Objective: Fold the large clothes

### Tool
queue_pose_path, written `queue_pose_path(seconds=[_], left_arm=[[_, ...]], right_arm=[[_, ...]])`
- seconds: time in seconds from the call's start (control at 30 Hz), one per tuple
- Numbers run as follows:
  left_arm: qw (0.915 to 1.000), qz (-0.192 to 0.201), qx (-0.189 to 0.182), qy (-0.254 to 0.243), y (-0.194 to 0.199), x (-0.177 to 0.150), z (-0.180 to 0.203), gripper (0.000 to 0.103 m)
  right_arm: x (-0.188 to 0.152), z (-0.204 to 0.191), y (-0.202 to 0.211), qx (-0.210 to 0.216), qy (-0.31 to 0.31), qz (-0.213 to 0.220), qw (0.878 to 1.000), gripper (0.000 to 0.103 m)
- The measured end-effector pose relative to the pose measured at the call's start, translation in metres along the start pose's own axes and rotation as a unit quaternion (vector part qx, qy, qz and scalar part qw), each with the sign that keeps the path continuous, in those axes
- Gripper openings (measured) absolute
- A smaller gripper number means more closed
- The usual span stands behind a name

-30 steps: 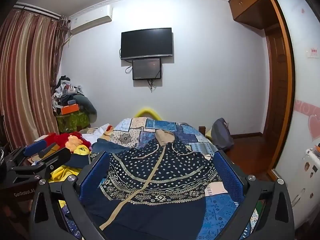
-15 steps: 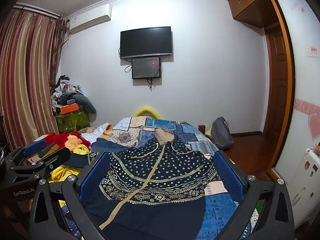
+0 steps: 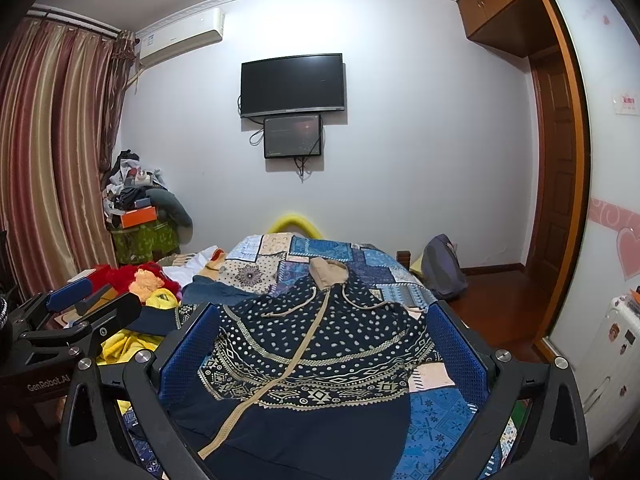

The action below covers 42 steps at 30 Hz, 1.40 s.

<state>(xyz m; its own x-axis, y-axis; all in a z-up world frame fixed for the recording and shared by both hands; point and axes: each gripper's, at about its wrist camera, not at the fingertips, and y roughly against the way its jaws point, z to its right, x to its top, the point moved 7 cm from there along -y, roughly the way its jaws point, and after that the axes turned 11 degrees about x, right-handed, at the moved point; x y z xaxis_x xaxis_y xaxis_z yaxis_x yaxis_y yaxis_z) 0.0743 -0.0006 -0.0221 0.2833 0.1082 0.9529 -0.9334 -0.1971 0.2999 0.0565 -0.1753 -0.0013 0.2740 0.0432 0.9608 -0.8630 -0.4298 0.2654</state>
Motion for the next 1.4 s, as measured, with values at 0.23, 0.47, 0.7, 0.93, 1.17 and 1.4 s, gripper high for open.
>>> queue_pose_path(seconds=[0.23, 0.47, 0.7, 0.93, 1.17, 1.4], left_arm=[[1.0000, -0.001, -0.002, 0.000, 0.000, 0.000, 0.000, 0.103], [1.0000, 0.000, -0.005, -0.005, 0.001, -0.001, 0.002, 0.103], [1.0000, -0.002, -0.006, -0.006, 0.000, -0.002, 0.004, 0.103], [0.9999, -0.003, -0.008, -0.010, -0.001, -0.002, 0.004, 0.103], [0.9999, -0.001, -0.004, -0.014, -0.002, -0.004, 0.005, 0.103], [0.9999, -0.005, 0.000, -0.015, -0.008, -0.006, 0.002, 0.103]], right_arm=[[0.000, 0.000, 0.000, 0.000, 0.001, 0.001, 1.000, 0.103], [-0.001, 0.000, 0.000, 0.000, 0.000, 0.000, 1.000, 0.103], [-0.001, 0.001, -0.001, 0.000, 0.000, 0.000, 1.000, 0.103], [-0.001, 0.000, -0.001, 0.001, -0.001, -0.001, 1.000, 0.103], [-0.002, 0.001, -0.002, 0.001, -0.002, -0.002, 1.000, 0.103], [-0.010, -0.002, -0.006, -0.004, 0.000, -0.008, 1.000, 0.103]])
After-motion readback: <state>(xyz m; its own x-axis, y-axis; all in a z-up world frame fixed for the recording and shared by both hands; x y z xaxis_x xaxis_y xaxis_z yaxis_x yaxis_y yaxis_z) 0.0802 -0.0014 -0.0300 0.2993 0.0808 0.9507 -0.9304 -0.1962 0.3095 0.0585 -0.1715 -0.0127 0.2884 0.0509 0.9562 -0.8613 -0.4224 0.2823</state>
